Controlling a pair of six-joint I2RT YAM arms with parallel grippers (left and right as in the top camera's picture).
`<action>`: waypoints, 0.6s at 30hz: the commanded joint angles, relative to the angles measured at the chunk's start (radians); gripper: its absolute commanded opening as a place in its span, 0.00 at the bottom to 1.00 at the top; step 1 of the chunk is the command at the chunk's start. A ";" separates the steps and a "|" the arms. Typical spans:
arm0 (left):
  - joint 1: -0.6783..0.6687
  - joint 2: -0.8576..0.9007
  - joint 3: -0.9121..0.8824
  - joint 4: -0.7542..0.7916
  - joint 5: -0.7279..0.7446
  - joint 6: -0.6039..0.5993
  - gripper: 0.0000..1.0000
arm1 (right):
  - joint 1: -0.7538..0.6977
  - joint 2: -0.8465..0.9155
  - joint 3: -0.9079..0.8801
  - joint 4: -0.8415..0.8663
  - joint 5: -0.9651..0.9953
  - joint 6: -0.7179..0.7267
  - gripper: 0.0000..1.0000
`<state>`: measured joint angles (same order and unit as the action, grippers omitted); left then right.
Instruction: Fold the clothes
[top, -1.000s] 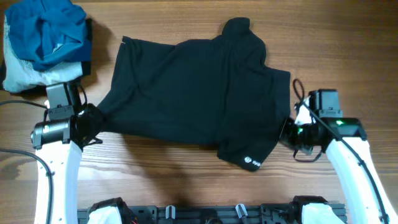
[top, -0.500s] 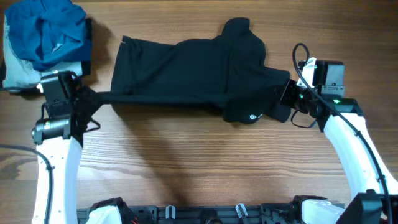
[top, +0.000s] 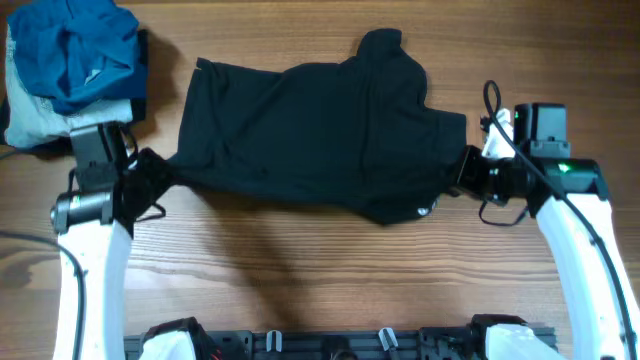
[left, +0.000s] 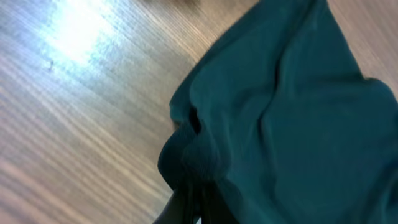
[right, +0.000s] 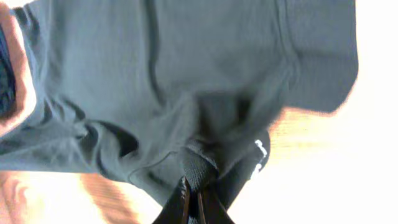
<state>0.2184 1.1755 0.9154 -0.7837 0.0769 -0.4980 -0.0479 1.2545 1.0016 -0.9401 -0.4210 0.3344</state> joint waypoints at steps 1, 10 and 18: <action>0.007 -0.068 0.016 -0.038 -0.002 0.012 0.04 | -0.006 -0.020 0.022 -0.057 -0.006 -0.018 0.04; 0.007 -0.026 0.016 -0.051 -0.030 0.012 0.04 | -0.006 0.052 0.021 -0.029 0.046 -0.020 0.04; 0.007 0.042 0.016 -0.042 -0.030 0.012 0.04 | 0.056 0.328 0.021 0.150 -0.009 -0.064 0.10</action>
<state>0.2184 1.2018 0.9154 -0.8337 0.0666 -0.4980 -0.0238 1.5082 1.0042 -0.8120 -0.4015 0.3119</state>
